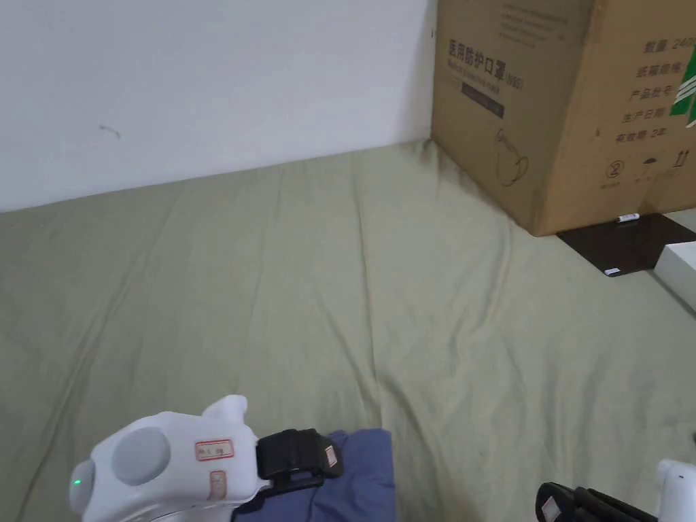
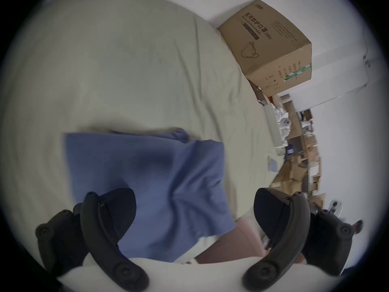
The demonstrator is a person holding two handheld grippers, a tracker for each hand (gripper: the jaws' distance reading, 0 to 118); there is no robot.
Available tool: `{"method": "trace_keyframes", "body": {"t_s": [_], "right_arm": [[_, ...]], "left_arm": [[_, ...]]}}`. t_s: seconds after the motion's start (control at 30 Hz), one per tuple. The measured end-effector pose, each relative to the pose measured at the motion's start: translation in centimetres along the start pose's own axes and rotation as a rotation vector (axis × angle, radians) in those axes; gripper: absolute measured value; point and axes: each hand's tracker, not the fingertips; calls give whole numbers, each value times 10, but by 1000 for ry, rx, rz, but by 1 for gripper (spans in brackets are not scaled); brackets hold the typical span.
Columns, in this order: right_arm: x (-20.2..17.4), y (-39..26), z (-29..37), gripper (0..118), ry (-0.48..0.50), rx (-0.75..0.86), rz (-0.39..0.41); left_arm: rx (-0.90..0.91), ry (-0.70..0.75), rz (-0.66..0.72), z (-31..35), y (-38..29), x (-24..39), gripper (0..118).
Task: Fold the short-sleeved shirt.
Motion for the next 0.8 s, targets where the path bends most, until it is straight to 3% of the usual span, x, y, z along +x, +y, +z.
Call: {"method": "trace_keyframes", "body": {"t_s": [0.03,0.1,0.13,0.27,0.43,0.6,0.73,0.8], "right_arm": [[1,0,-3,0,1,-5,-7],[2,-1,-8,0,3,-12,-19],[1,-1,-9,0,4,-14,-22],[-4,-4,-10,0,17,-11,-22],[-6,-4,-6,0,12,-13,14],[-2,-6,-9,0,-12,-24,34],[-2,-6,-11,0,8,-47,5],[-5,-2,-12,0,39,-53,1]], "left_arm": [[27,8,-37,11,-2,-2,91],[93,42,-118,30,-6,1,14],[108,62,-150,35,-7,8,2],[114,44,-241,20,-12,30,2],[-52,-10,-248,-54,-15,53,2],[-238,-26,-173,-148,-16,51,1],[-167,-235,147,-152,-16,31,1],[-40,-228,49,-122,-17,33,1]]}}
